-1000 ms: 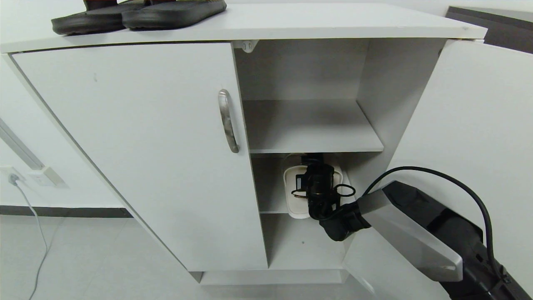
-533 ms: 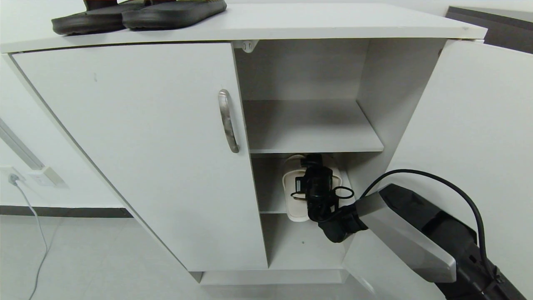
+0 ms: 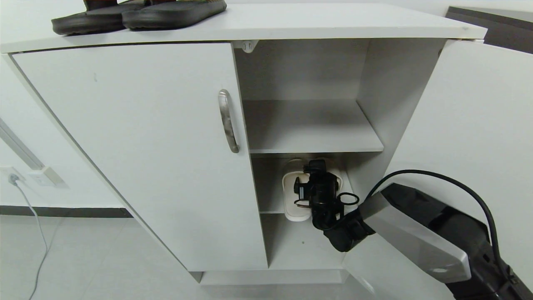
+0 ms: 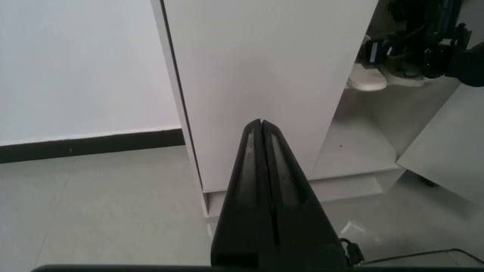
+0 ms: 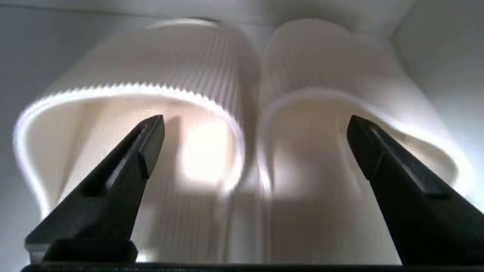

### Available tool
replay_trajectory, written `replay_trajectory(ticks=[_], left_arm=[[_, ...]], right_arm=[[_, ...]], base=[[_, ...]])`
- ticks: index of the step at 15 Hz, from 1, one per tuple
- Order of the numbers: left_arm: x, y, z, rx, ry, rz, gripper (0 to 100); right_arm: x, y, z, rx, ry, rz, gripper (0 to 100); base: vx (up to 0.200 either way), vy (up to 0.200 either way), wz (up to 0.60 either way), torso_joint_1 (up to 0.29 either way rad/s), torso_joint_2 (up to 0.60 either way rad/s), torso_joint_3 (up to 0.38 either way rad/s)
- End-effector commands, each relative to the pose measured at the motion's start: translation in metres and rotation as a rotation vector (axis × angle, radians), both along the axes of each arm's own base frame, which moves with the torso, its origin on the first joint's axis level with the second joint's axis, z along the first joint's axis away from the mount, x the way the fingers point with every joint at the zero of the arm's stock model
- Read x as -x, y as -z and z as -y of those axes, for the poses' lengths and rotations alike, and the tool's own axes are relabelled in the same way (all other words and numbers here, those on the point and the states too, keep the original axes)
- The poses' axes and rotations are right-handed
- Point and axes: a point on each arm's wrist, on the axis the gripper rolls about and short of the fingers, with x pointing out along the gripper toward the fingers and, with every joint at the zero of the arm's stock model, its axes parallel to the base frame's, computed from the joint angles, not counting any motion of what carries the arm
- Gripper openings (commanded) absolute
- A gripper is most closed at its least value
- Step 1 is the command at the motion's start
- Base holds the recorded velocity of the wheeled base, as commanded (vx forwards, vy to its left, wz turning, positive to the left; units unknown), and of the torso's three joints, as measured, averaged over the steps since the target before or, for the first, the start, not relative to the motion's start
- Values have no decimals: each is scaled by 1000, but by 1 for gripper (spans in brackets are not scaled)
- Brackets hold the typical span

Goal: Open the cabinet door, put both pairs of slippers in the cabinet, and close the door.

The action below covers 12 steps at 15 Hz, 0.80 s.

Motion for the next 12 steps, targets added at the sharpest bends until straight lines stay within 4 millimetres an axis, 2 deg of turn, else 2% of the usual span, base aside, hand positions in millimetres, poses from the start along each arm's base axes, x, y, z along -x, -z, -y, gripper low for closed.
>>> replay_trajectory(ticks=[1,8,10,12], left_arm=[[0,0,0,0,0,-1,0],[0,0,0,-2,2,-2,0],[0,0,0,-2,2,-1,0],[0,0,0,-2,0,-1,0]], right_arm=[[29,-24,8,-15,-18,21,100],[116,-56,21,-33,-122,39,100],[131,-51,23,-32,-145,31,100],[136,-47,21,-29,-158,23,100]], base=[[0,0,0,0,0,0],[0,0,0,0,0,0],[0,0,0,0,0,0],[0,0,0,0,0,0]])
